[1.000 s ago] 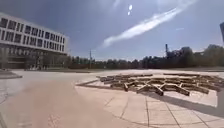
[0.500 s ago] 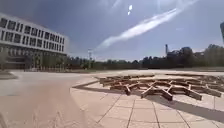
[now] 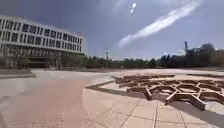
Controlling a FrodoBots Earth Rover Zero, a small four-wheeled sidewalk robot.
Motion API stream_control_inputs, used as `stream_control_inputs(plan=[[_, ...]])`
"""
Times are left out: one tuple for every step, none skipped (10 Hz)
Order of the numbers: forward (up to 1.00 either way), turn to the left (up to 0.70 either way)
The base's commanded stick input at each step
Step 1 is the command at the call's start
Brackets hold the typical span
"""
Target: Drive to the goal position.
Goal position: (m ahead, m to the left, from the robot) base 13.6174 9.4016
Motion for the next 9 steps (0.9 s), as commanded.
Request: stream_control_inputs(plan=[[0.7, 0.11], [0.7, 0.27], [0.7, 0.34], [0.7, 0.34], [0.7, 0.34], [0.7, 0.34], [0.7, 0.34], [0.7, 0.32], [0.7, 0.06]])
